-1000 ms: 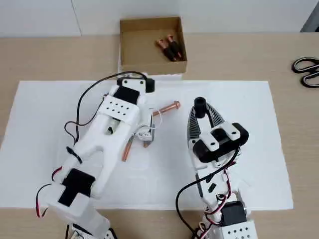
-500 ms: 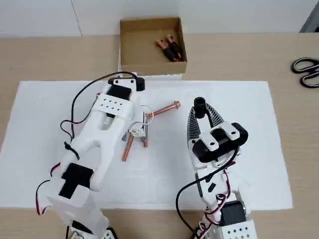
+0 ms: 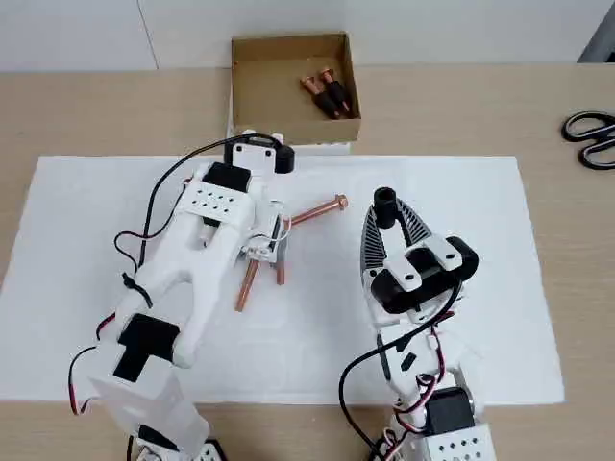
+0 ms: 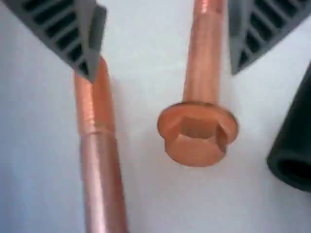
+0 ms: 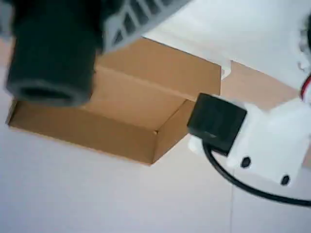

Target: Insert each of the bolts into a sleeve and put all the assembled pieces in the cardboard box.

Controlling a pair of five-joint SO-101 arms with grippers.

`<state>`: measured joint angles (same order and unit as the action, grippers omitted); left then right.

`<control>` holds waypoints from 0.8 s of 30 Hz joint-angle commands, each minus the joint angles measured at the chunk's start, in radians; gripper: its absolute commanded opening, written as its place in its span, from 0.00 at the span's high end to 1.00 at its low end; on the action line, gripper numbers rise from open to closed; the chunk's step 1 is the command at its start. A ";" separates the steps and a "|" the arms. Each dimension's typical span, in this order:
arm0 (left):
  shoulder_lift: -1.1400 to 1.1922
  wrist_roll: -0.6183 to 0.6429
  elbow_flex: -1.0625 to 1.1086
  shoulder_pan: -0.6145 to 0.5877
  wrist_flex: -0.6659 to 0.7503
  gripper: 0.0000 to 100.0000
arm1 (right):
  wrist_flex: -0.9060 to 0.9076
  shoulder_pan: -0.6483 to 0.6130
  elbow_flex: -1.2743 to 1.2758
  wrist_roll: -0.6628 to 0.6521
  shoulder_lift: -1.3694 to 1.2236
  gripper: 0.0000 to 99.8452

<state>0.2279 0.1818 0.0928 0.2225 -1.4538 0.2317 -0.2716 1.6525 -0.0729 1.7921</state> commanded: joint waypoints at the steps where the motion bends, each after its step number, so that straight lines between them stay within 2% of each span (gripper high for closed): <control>1: -0.005 -0.009 -0.036 -0.026 0.009 0.83 | -0.022 0.004 -0.011 -0.006 0.010 1.00; 11: 0.155 -0.005 -0.042 -0.055 0.015 0.83 | -0.022 0.004 -0.011 -0.006 0.010 1.00; 17: 0.166 -0.002 -0.081 -0.052 0.026 0.83 | -0.022 0.004 -0.011 -0.006 0.010 1.00; 19: 0.169 0.000 -0.102 -0.038 0.026 0.88 | -0.022 0.004 -0.011 -0.006 0.010 1.00; 22: 0.175 -0.003 -0.120 -0.002 0.026 1.00 | -0.022 0.004 -0.011 -0.006 0.010 1.00; 24: 0.173 -0.003 -0.120 0.015 0.021 0.98 | -0.022 0.004 -0.011 -0.006 0.010 1.00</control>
<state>0.4058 0.1757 0.0161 0.2302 -1.4523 0.2317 -0.2716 1.6525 -0.0729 1.7921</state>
